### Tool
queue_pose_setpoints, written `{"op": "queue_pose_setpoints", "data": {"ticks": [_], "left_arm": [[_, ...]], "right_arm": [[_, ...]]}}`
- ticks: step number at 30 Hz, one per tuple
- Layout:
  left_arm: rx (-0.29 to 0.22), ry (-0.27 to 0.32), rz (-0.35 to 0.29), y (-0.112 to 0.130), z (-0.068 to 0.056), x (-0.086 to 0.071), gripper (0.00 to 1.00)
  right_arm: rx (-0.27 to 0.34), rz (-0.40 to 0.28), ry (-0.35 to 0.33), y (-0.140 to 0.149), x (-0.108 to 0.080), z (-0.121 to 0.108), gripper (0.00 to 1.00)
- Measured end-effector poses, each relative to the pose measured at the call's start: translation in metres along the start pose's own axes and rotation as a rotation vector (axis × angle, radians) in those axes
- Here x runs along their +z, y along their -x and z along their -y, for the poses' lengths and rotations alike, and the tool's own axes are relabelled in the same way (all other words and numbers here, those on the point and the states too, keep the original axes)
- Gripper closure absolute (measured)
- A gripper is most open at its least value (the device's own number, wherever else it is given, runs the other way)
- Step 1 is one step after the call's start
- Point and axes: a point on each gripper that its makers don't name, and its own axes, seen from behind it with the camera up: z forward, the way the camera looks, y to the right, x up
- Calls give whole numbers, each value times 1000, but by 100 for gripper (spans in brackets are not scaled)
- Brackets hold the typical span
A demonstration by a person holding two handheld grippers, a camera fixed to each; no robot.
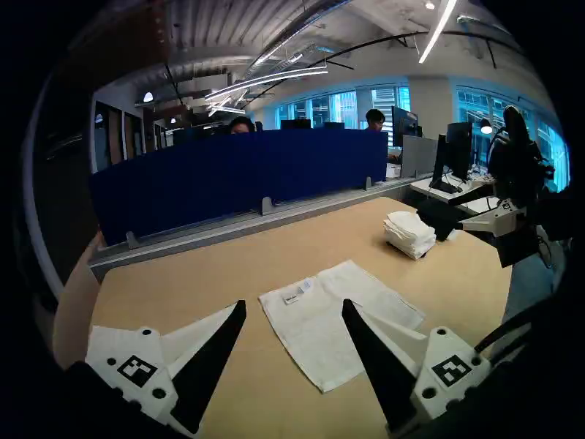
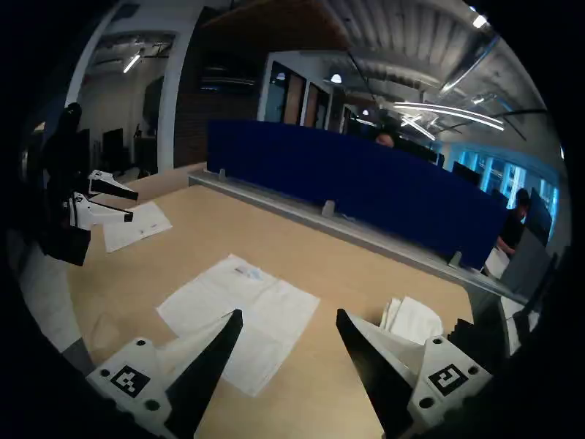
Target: Fold towel
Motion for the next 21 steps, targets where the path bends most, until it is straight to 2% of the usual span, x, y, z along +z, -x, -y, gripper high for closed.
{"op": "queue_pose_setpoints", "data": {"ticks": [6, 21], "left_arm": [[-9, 19, 28, 21, -9, 7, 2], [33, 62, 143, 94, -28, 27, 2]], "right_arm": [[7, 36, -27, 18, 9, 8, 1], [4, 147, -75, 86, 35, 28, 1]]}}
